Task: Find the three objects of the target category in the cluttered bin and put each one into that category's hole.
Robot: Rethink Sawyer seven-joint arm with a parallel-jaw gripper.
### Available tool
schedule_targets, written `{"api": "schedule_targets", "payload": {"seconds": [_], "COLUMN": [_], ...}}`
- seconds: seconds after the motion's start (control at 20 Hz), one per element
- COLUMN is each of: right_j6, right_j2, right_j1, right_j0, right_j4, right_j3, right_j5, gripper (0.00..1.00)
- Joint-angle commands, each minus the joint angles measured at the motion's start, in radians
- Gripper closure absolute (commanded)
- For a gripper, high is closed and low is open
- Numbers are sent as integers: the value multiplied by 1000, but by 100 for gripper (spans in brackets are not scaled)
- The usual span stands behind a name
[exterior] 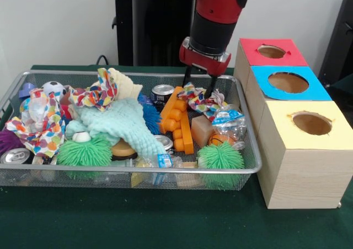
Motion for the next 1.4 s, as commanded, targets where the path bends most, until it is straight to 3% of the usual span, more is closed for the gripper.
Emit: {"api": "schedule_targets", "payload": {"seconds": [0.05,0.15,0.3,0.65,1.1,1.4], "right_j6": [-12,-27,30,28,-161,-170], "right_j2": [118,131,100,80,166,184], "right_j1": [85,93,135,182,212,214], "right_j0": [14,23,74,131,75,68], "right_j4": [-21,-34,-17,-4,-73,-99], "right_j3": [-116,-129,-171,-255,-351,-365], "right_j5": [-62,-75,-85,-18,11,36], "gripper": [0,0,0,0,0,0]}}
